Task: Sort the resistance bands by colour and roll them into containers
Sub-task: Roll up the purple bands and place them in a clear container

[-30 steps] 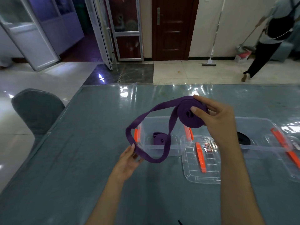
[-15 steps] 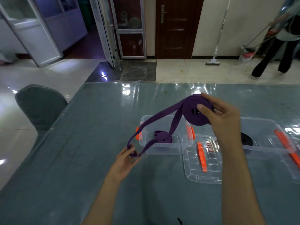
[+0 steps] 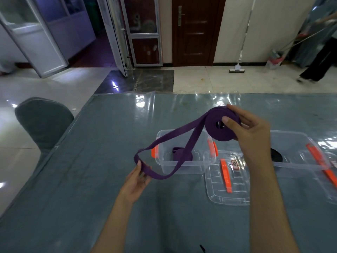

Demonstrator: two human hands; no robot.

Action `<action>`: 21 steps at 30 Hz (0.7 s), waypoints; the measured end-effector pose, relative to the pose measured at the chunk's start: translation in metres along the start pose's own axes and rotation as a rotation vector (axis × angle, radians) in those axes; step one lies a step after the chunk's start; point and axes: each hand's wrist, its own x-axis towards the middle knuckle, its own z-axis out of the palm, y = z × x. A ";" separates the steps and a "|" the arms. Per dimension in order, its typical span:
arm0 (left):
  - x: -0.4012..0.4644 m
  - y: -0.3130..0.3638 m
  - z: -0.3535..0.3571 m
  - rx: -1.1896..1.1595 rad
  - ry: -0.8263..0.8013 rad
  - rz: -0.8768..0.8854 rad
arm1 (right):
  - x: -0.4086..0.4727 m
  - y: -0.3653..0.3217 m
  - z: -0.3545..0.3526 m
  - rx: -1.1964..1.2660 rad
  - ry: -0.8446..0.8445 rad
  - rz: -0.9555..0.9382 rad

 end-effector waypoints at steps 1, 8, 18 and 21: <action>-0.001 0.000 0.001 -0.049 -0.010 -0.002 | 0.000 0.000 0.000 0.000 -0.002 -0.002; -0.003 -0.001 0.006 0.052 -0.111 -0.096 | 0.002 0.001 0.004 0.005 -0.047 -0.020; -0.010 0.013 0.022 0.799 -0.078 0.118 | -0.007 -0.024 0.005 0.122 -0.253 -0.094; -0.016 0.034 0.063 0.912 -0.102 0.436 | -0.009 -0.028 0.006 0.113 -0.320 -0.114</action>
